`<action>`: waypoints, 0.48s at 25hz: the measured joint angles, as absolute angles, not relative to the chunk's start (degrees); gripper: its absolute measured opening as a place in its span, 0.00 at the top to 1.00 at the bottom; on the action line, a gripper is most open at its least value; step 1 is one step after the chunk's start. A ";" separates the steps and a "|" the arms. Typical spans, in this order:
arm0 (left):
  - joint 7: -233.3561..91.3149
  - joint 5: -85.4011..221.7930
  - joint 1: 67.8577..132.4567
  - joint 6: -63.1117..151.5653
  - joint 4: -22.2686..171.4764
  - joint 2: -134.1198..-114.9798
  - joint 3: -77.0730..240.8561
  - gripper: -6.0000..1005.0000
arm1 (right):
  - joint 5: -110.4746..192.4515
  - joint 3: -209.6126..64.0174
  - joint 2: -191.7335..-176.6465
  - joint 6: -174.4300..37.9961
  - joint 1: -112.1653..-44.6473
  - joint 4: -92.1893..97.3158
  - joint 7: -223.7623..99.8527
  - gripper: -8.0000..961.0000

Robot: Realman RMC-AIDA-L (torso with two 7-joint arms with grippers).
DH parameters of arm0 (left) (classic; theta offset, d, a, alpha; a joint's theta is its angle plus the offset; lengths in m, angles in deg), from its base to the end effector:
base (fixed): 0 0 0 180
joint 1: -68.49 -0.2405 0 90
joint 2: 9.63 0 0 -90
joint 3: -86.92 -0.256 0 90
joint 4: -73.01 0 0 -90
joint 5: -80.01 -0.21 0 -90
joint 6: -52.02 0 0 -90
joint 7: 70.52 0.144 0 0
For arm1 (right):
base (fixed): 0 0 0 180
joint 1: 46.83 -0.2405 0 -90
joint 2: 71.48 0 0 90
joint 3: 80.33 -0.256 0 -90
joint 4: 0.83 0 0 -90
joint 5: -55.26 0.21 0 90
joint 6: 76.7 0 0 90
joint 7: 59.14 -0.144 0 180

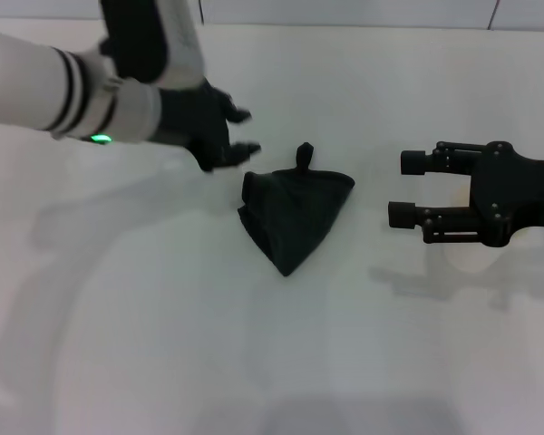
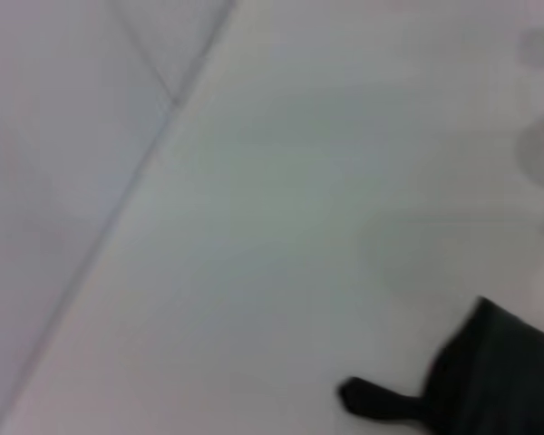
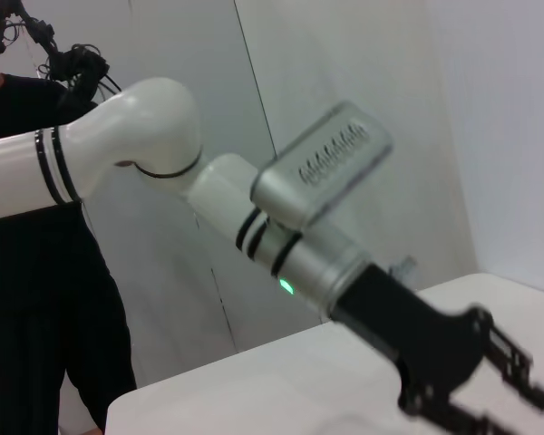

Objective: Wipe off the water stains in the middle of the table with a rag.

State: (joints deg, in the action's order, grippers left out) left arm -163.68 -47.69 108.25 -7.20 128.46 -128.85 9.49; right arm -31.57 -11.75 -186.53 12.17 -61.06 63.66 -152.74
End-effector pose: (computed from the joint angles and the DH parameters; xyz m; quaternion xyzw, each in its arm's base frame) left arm -0.1685 0.4101 -0.0406 -0.9765 0.0249 0.0434 0.2094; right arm 0.2157 0.2966 0.0398 -0.9372 0.1640 0.2903 0.1021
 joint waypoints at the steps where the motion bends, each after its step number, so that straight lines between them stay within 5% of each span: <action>1: -163.42 -46.89 107.61 -7.21 129.54 -128.77 10.62 0.58 | -31.58 -11.75 -186.53 12.19 -61.06 63.66 -152.74 0.20; 12: -160.07 -36.58 102.34 -8.18 131.20 -128.73 23.80 0.58 | -31.57 -11.87 -186.53 11.82 -61.13 63.68 -152.74 0.20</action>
